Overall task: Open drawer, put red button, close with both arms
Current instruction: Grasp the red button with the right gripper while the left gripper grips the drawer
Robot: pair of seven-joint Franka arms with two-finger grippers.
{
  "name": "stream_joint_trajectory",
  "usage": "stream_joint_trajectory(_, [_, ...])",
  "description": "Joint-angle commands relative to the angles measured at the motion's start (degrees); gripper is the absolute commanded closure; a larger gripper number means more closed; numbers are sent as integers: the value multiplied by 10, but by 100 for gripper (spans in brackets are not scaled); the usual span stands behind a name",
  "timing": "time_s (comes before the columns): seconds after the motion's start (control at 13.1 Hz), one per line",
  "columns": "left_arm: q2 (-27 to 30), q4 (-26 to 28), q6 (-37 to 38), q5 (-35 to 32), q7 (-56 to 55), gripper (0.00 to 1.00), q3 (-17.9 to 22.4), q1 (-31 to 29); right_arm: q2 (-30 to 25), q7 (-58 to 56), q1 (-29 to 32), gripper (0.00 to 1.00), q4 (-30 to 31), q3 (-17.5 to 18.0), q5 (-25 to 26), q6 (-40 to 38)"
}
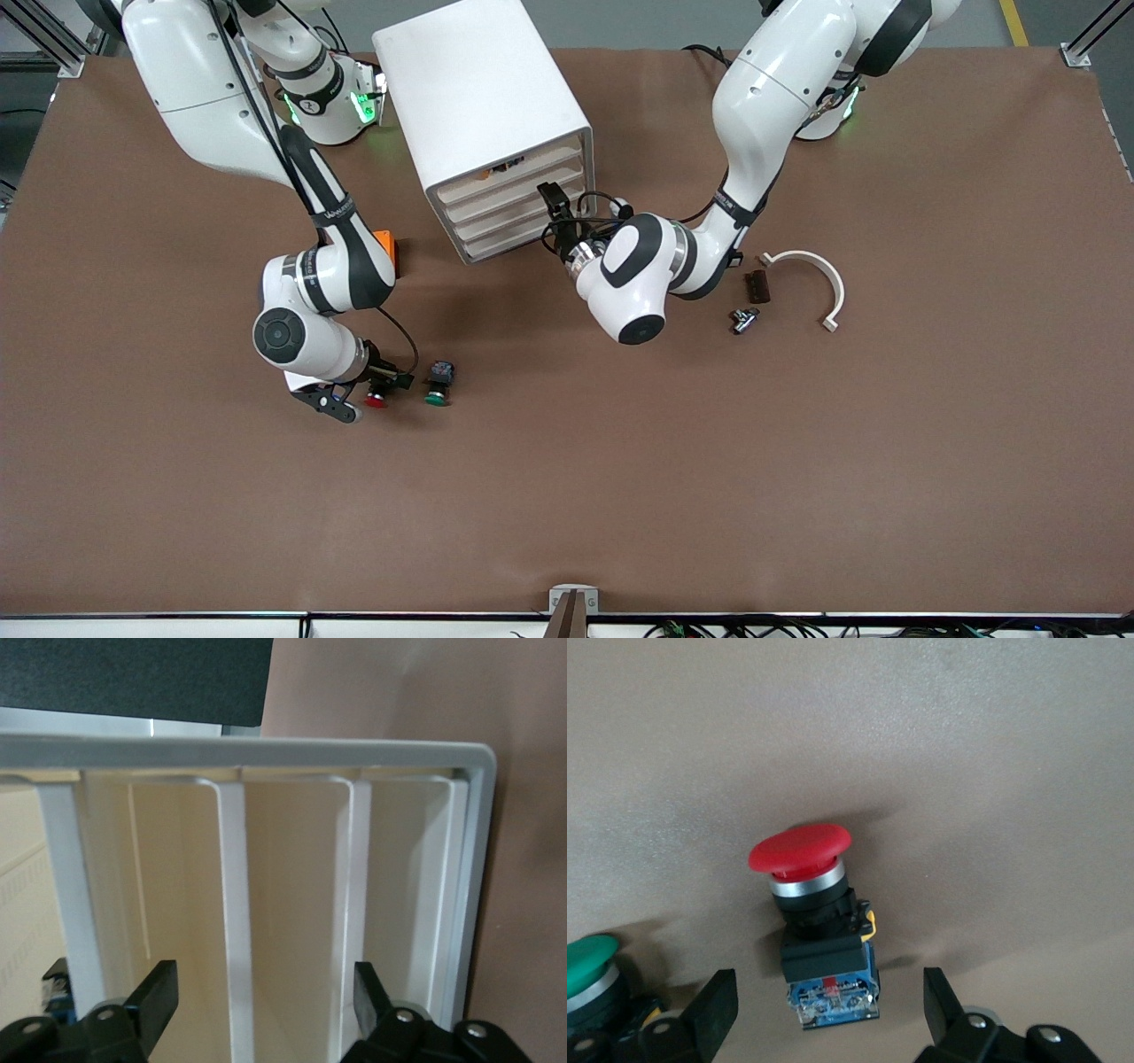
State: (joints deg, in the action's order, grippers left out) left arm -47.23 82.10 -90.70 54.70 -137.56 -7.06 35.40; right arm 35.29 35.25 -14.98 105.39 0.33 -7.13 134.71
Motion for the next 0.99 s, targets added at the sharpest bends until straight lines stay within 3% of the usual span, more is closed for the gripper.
stream_joint_trajectory(0.0, [-3,-12,6,36,-14,17,4,1,-3,-5,-10,50,-1,-2,-9,-11])
stream_joint_trajectory(0.15, [-13,-13,6,37,-10,21,3,14,-4,-18,-8,77,-6,-2,-8,-14])
stream_joint_trajectory(0.31, [-13,-13,6,38,-4,38,3,20,-4,-32,-2,98,-9,-2,-9,-21])
stream_joint_trajectory(0.38, [-14,-13,6,39,-3,49,2,22,-4,-33,-2,100,-9,-2,-8,-21])
stream_joint_trajectory(0.61, [-14,-13,13,38,-1,67,3,26,-8,-35,-1,100,-19,-3,-8,-22])
stream_joint_trajectory(0.77, [-14,-21,23,35,12,93,8,17,-14,-33,-1,100,-31,-4,-8,-34])
stream_joint_trajectory(0.92, [-13,-22,24,33,44,99,12,13,-21,-29,0,100,-64,-4,-10,-93])
